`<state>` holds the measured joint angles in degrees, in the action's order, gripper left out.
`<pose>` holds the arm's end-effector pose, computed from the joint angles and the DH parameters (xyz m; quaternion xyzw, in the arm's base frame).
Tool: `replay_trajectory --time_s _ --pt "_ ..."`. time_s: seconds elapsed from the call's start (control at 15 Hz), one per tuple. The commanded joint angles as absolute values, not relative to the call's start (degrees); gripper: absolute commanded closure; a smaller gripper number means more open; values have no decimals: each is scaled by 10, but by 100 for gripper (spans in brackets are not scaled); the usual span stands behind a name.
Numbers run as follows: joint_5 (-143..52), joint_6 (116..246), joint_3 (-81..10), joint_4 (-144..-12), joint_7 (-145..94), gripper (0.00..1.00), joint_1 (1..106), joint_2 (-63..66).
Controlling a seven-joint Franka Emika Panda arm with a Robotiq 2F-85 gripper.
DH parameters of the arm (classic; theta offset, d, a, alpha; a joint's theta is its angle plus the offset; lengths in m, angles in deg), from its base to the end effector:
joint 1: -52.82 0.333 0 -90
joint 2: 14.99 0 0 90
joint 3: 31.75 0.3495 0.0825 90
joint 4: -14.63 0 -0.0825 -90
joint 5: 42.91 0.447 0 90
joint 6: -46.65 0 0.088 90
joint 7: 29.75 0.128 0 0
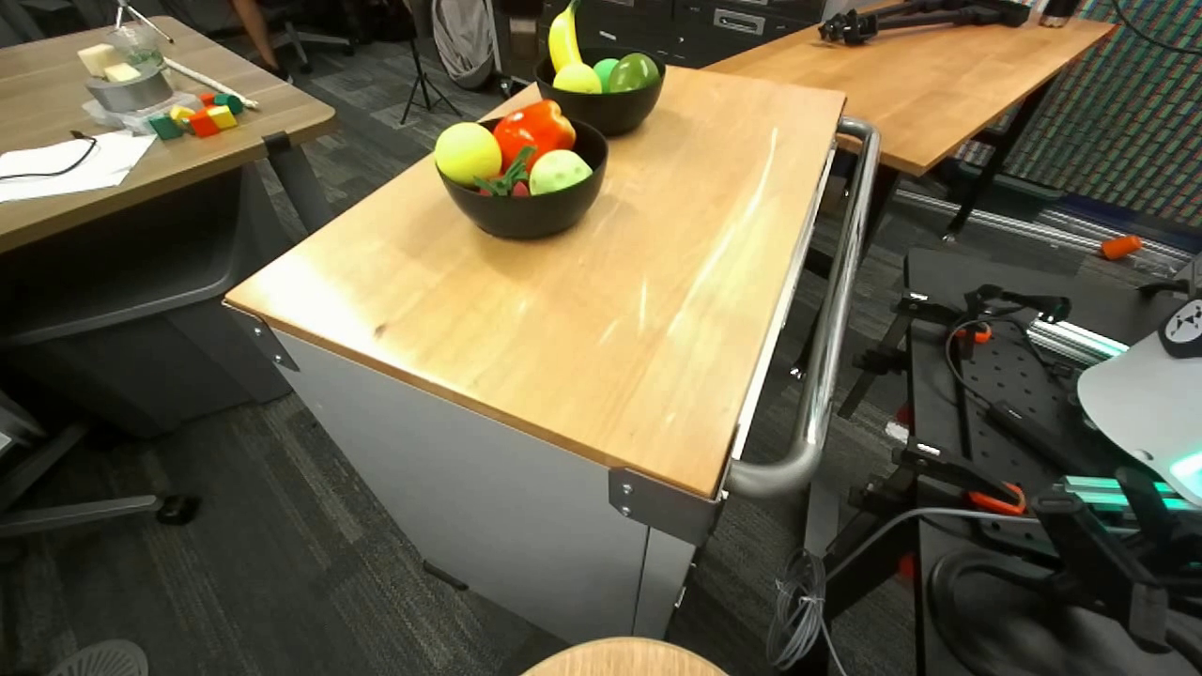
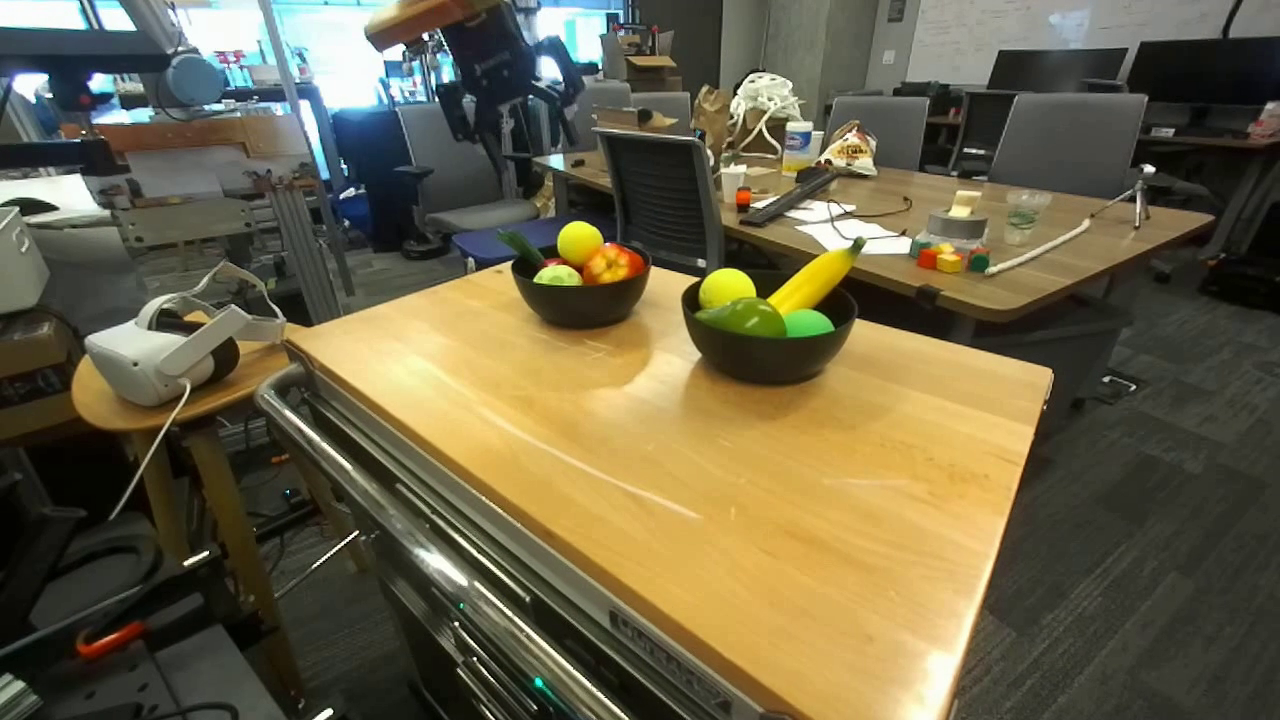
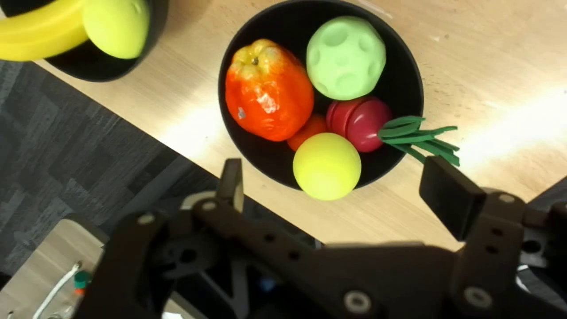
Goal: Take the fruit toys from the table and put them in the two black bowls on the table
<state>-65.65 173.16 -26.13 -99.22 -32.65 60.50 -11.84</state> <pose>0.6343 0.1292 0.4399 0.9531 0.2401 0.0963 0.1569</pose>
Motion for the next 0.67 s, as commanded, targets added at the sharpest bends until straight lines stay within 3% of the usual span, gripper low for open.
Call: replay_trajectory --time_s 0.0,0.6 --pt "-656 1730 -257 -1009 -317 0 601 -146" --pt "-655 1741 -256 -1055 -303 0 599 -189"
